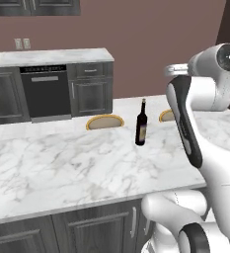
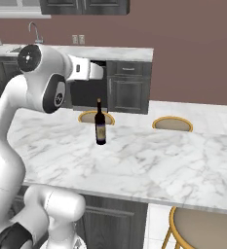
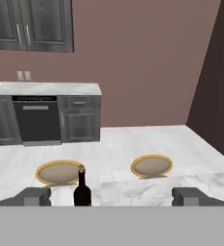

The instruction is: Get the candle and the wine from the cabinet and move them to the dining counter.

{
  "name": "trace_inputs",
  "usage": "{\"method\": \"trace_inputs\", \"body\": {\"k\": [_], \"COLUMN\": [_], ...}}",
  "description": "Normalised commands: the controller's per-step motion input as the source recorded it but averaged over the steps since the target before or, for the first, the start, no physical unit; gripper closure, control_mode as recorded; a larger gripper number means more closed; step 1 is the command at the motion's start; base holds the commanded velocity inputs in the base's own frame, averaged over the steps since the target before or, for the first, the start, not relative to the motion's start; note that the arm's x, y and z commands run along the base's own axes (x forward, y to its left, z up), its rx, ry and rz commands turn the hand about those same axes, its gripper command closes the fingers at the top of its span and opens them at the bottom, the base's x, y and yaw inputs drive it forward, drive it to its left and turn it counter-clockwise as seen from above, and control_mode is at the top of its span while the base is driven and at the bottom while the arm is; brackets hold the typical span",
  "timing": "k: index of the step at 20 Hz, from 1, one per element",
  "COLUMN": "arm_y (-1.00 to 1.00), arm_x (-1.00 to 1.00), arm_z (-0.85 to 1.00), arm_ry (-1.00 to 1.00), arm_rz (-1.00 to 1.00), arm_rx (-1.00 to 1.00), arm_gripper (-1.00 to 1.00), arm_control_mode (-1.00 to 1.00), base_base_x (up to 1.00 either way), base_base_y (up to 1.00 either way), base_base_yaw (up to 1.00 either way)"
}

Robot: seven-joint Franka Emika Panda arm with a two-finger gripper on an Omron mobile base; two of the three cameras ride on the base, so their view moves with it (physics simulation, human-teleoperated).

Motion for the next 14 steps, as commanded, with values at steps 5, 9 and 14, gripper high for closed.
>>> {"method": "trace_inputs", "body": {"k": [5,9,14], "arm_y": [0.02,0.10,0.16], "arm_x": [-0.69,-0.78,-0.74], "arm_z": [0.00,0.00,0.01], "arm_ry": [0.00,0.00,0.00], "arm_rz": [0.05,0.06,0.03], "arm_rx": [0.00,0.00,0.00], "arm_gripper": [-1.00,-1.00,-1.00], "arm_control_mode": [-1.00,-1.00,-1.00], "base_base_x": [0.00,0.00,0.00], "base_base_y": [0.00,0.00,0.00], "base_base_yaw": [0.00,0.00,0.00]}}
